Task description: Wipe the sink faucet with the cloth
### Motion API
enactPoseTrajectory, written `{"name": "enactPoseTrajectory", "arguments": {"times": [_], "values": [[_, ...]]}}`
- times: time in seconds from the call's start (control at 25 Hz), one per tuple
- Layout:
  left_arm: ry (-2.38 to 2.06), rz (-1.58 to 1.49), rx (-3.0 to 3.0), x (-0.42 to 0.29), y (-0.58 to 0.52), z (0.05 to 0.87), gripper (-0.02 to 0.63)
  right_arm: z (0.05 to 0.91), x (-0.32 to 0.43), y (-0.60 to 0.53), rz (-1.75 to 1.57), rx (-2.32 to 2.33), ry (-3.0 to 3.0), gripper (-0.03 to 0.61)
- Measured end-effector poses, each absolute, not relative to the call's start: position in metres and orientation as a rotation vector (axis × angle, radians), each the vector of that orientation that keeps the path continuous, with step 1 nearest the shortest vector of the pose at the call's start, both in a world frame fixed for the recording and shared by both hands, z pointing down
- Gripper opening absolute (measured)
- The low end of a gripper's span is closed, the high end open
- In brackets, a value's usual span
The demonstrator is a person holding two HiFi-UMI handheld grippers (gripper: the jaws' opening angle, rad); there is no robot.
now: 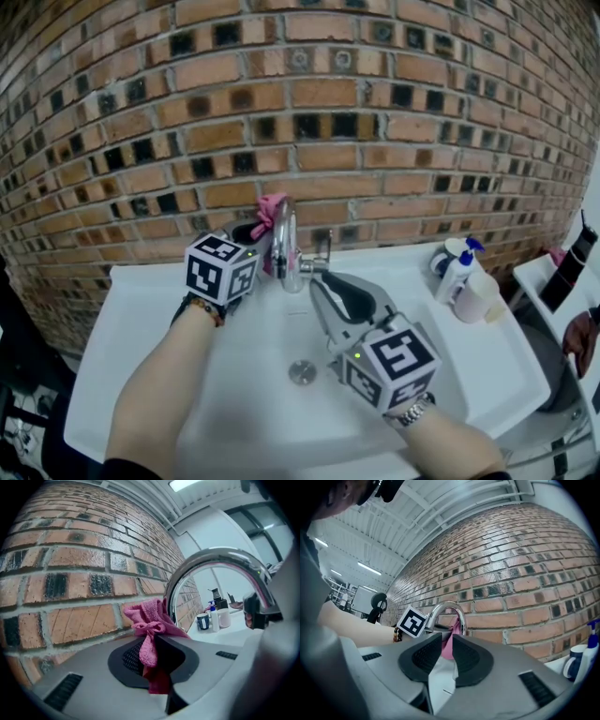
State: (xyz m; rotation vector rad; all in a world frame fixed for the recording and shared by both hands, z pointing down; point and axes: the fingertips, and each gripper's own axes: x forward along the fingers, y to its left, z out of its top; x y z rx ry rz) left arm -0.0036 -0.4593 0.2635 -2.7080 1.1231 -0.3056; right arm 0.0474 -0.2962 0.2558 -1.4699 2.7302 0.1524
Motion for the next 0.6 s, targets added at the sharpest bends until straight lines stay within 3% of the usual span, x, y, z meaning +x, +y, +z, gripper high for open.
{"name": "enactPoseTrajectory", "arguments": {"times": [0.6], "values": [[1.168, -0.348, -2.711, -0.01, -0.46, 0.292, 0.035, 0.261, 0.048, -0.299, 0.134, -1.476, 2.742, 0.083]]}}
